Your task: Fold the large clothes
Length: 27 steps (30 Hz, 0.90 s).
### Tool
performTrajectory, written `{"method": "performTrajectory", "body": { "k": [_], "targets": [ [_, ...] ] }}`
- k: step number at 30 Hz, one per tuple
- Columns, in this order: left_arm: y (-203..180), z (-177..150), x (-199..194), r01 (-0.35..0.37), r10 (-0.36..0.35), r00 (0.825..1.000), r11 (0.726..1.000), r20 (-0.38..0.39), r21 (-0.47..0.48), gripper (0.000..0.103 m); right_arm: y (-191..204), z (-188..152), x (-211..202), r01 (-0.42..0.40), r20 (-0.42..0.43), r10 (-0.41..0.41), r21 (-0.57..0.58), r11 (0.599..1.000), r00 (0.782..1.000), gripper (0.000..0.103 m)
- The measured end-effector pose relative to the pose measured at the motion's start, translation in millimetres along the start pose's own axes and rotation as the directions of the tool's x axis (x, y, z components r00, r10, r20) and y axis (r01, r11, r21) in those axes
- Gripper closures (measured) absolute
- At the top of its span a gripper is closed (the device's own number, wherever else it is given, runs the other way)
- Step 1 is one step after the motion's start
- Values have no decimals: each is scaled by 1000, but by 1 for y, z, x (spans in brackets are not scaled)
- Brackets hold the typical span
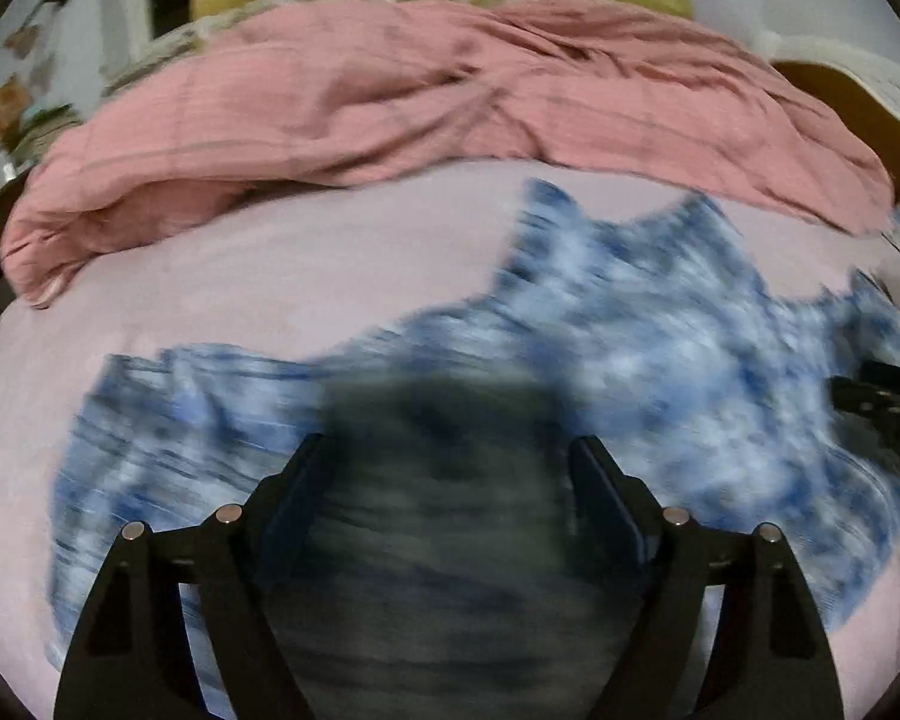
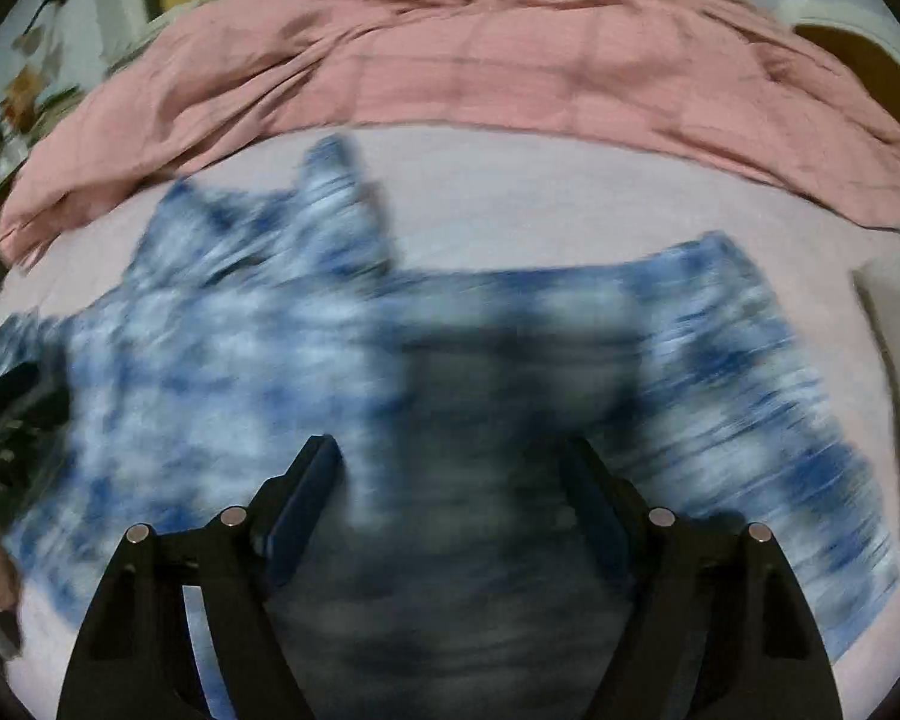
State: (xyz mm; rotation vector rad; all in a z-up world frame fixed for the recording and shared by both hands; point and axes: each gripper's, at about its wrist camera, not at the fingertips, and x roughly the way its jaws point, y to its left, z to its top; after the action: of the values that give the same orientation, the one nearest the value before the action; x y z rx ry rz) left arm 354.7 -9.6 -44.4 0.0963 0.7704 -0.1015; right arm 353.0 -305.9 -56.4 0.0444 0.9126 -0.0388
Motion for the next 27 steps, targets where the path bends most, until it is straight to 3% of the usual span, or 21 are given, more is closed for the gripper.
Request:
{"method": "performTrajectory", "body": {
  "k": [3, 5, 8, 11, 13, 15, 17, 19, 20, 21, 23, 25, 27],
  "targets": [
    [22, 4, 6, -113, 113, 993, 993, 22, -18, 22, -29, 3, 2, 20, -4, -20, 45, 999, 1000, 32],
    [46, 6, 16, -97, 96, 995, 992, -21, -86, 21, -38, 5, 5, 22, 1, -22, 67, 997, 1000, 39],
    [71, 5, 20, -98, 92, 995, 982, -46, -161, 22, -49, 7, 2, 100, 37, -103, 72, 992, 994, 39],
    [70, 7, 3, -86, 83, 996, 989, -32, -119, 23, -52, 7, -14, 66, 81, -74, 96, 993, 994, 39],
    [65, 13, -16, -59, 58, 998, 996, -20, -63, 23, -44, 10, -29, -1, 92, -5, 65, 998, 996, 39],
    [57, 19, -28, 8, -10, 997, 1000, -78, -26, 23, -27, 14, -45, -46, 31, 45, 24, 999, 998, 39],
    [50, 22, -37, 134, -136, 981, 991, -135, -30, 23, 0, 12, -61, -117, -49, 114, -76, 990, 992, 39],
    [33, 22, -41, 272, -260, 942, 962, -211, 29, 25, 17, 6, -71, -190, -81, 180, -140, 972, 980, 39],
    [21, 18, -46, 314, -285, 929, 944, -236, 97, 28, 27, 2, -71, -227, -123, 208, -164, 960, 970, 39],
    [9, 14, -48, 328, -282, 923, 932, -260, 154, 28, 40, -5, -67, -281, -189, 243, -211, 936, 951, 39],
    [-10, 6, -46, 336, -267, 914, 921, -306, 199, 34, 54, -20, -60, -310, -253, 242, -276, 910, 937, 39],
    [-24, -2, -35, 345, -263, 898, 918, -352, 195, 39, 62, -25, -48, -263, -267, 186, -292, 920, 946, 39],
    [-31, -10, -17, 315, -227, 896, 931, -381, 185, 42, 60, -26, -39, -257, -261, 188, -262, 930, 947, 39]
  ]
}}
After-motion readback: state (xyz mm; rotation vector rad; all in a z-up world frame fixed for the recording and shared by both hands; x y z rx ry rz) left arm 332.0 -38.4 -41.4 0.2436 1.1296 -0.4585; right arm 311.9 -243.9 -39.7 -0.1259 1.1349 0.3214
